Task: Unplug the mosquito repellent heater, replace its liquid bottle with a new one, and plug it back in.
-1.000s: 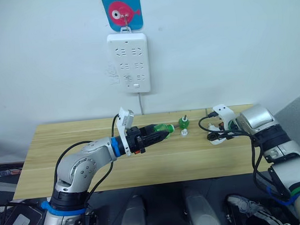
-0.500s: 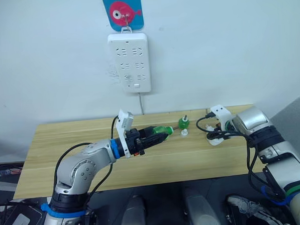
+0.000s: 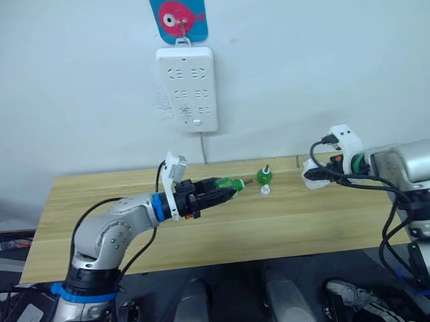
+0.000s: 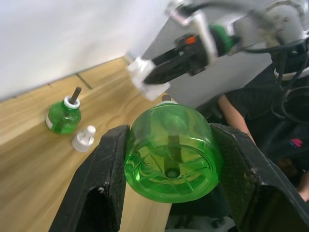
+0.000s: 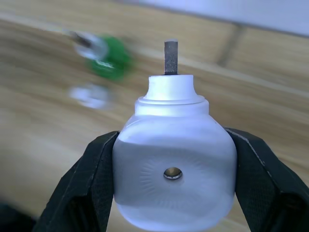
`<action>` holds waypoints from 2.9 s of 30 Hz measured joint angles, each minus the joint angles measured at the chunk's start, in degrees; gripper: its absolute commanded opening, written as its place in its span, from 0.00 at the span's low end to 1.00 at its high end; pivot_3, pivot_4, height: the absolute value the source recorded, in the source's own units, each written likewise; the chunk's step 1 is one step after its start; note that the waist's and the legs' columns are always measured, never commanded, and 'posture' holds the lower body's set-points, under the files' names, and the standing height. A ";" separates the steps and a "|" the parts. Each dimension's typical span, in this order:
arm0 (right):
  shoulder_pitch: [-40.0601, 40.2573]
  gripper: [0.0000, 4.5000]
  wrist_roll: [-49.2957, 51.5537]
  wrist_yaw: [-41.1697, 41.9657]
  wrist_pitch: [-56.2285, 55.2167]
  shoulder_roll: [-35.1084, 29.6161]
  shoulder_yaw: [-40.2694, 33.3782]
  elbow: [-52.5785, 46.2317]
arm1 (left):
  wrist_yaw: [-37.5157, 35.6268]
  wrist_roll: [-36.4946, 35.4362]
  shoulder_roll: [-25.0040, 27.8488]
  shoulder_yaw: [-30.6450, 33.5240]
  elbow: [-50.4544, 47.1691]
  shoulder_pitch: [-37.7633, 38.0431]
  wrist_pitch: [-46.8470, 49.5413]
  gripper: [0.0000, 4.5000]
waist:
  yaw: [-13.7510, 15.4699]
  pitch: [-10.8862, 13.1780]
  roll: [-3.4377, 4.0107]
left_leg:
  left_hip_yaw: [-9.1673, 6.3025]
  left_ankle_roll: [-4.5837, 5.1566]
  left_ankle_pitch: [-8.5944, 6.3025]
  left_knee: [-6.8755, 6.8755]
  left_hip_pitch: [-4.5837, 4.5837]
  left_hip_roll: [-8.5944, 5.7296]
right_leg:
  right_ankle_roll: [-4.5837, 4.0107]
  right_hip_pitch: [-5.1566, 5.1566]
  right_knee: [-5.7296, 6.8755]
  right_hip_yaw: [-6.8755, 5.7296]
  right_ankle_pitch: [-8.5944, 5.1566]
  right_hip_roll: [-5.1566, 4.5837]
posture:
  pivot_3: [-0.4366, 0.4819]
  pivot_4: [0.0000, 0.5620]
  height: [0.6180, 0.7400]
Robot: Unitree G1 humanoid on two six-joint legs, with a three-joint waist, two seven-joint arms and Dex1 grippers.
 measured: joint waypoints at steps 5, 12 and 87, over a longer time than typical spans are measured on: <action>2.24 0.65 14.05 3.65 6.25 6.11 -15.47 -11.94 | -2.61 -5.22 2.50 1.89 2.06 -5.60 5.81 0.51 | -0.58 -0.01 0.01 | -0.01 0.00 0.00 0.01 0.01 0.00 | 0.00 0.02 0.00 -0.01 0.00 0.00 | 0.26 0.37 0.88; 3.61 0.65 34.36 -1.35 7.93 8.24 -19.39 -14.37 | -5.14 -10.05 4.44 2.38 3.58 -11.56 11.62 0.51 | -1.58 -0.01 0.02 | 0.00 0.00 0.00 -0.01 0.00 0.01 | 0.00 0.01 -0.01 -0.01 0.00 0.00 | 0.26 0.36 0.88; 10.51 0.65 85.41 -31.79 -18.23 -6.53 1.26 -9.74 | -4.01 -18.52 2.02 2.09 3.69 -13.87 15.61 0.51 | -2.26 -0.01 0.01 | -0.01 0.00 0.00 0.00 -0.11 0.03 | 0.01 -0.04 -0.08 0.00 0.00 0.02 | 0.28 0.36 0.88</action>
